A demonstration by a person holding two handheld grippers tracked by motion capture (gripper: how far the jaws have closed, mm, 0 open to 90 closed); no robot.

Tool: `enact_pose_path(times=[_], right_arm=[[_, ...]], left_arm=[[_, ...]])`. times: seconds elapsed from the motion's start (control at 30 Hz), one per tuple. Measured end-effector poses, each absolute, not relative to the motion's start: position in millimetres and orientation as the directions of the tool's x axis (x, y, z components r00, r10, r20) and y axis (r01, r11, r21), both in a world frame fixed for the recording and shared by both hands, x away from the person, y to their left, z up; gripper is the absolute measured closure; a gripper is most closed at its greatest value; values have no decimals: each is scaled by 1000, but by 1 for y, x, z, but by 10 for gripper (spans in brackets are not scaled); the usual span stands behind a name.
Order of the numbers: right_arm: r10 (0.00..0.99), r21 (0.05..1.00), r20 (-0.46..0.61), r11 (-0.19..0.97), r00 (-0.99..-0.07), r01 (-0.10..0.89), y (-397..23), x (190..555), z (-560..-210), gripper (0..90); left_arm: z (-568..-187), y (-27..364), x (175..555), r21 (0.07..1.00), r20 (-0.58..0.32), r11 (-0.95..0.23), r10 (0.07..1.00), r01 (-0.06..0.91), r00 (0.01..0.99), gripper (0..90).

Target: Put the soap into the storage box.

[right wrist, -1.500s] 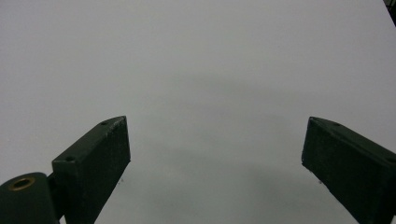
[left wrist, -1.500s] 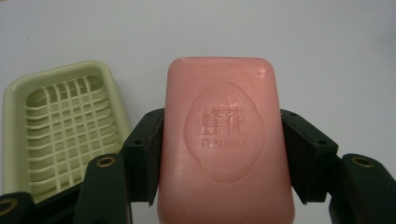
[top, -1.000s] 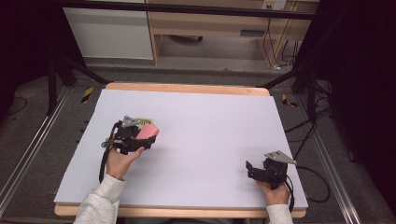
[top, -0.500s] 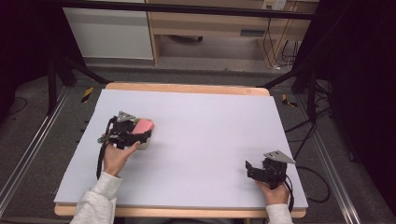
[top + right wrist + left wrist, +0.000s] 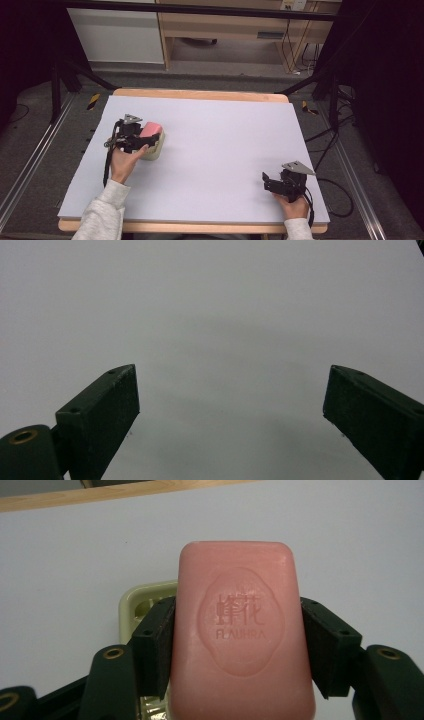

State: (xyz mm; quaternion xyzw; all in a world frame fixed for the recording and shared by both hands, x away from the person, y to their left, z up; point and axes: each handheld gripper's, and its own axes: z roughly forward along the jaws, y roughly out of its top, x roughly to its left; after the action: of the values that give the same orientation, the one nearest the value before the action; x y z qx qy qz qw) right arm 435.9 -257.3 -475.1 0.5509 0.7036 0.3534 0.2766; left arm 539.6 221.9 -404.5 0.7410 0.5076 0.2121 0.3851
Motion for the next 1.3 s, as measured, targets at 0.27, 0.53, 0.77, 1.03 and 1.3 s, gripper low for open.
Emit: enact_pose_path(times=[0.27,0.53,0.77,1.03,1.3], right_arm=[[971,801,1,143,-239,582,-257,436,-475,80],[970,800,1,144,-242,583,-257,437,-475,80],[970,800,-2,147,-242,582,-257,437,-476,80],[970,799,-1,146,-243,583,-256,437,-475,80],[970,799,-4,149,-244,582,-256,437,-476,80]], left_arm=[[-410,225,548,781,-77,-181,922,598,380,371],[-420,226,556,765,-60,-193,929,615,366,371],[-428,228,561,753,-59,-189,935,630,351,371],[-438,229,564,736,-54,-195,938,648,344,371],[-444,230,566,722,-42,-203,942,662,334,371]])
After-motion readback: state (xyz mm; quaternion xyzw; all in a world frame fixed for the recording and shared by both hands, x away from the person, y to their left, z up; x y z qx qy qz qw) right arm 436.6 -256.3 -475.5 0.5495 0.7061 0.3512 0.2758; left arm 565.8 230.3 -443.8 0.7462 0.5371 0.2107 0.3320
